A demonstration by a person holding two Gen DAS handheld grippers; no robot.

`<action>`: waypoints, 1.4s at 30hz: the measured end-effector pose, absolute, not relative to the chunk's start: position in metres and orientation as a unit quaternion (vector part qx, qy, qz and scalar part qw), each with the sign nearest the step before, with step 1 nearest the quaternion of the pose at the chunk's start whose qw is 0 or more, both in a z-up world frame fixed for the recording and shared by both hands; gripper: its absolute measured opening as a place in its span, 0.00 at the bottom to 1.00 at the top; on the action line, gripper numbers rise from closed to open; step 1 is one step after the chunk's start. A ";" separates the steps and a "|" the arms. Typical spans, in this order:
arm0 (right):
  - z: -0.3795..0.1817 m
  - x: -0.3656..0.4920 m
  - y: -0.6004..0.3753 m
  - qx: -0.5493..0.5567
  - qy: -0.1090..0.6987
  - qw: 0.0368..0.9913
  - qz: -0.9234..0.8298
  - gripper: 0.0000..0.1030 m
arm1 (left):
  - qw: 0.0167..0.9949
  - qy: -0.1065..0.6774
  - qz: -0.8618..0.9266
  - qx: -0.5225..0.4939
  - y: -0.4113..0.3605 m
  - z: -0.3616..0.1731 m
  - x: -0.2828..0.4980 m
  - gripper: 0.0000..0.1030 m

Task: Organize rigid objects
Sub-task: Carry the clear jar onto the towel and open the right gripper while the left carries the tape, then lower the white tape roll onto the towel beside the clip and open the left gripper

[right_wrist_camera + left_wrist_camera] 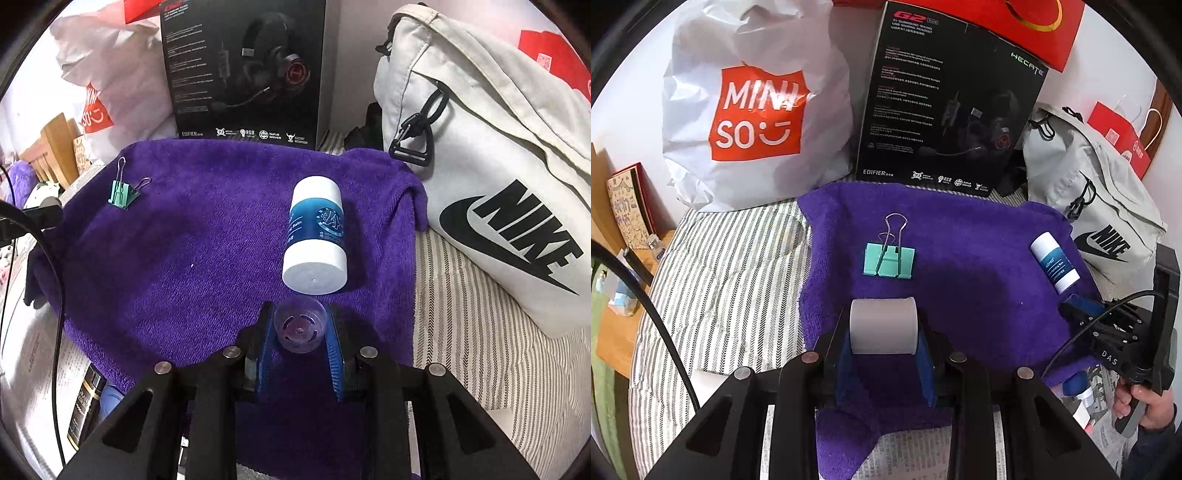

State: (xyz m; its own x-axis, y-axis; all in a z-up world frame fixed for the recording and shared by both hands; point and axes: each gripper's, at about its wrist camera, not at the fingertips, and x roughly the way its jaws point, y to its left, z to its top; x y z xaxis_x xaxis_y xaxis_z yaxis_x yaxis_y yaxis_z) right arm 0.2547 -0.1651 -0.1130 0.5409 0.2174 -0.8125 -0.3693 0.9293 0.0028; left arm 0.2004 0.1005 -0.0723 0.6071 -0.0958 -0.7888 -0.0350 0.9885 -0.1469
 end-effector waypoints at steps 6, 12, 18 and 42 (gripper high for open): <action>-0.108 0.249 -0.165 -0.083 0.453 0.867 0.193 0.43 | 0.889 0.451 -0.021 -0.075 0.098 -0.081 0.213 0.28; -0.088 0.232 -0.175 -0.076 0.434 0.879 0.183 0.65 | 0.884 0.462 -0.015 -0.068 0.095 -0.093 0.228 0.28; -0.069 0.214 -0.187 -0.055 0.431 0.881 0.185 0.67 | 0.878 0.476 -0.009 -0.049 0.088 -0.104 0.242 0.28; -0.078 0.148 -0.220 -0.025 0.462 0.867 0.184 0.67 | 0.870 0.493 -0.002 -0.010 0.071 -0.111 0.250 0.49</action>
State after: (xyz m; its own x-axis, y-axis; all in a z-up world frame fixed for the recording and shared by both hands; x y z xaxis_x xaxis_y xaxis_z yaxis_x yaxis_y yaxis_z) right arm 0.1482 -0.2204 -0.0778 0.5053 0.2950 -0.8110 -0.3417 0.9313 0.1258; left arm 0.2498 0.0710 -0.1109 0.5142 -0.0139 -0.8575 -0.0054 0.9998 -0.0195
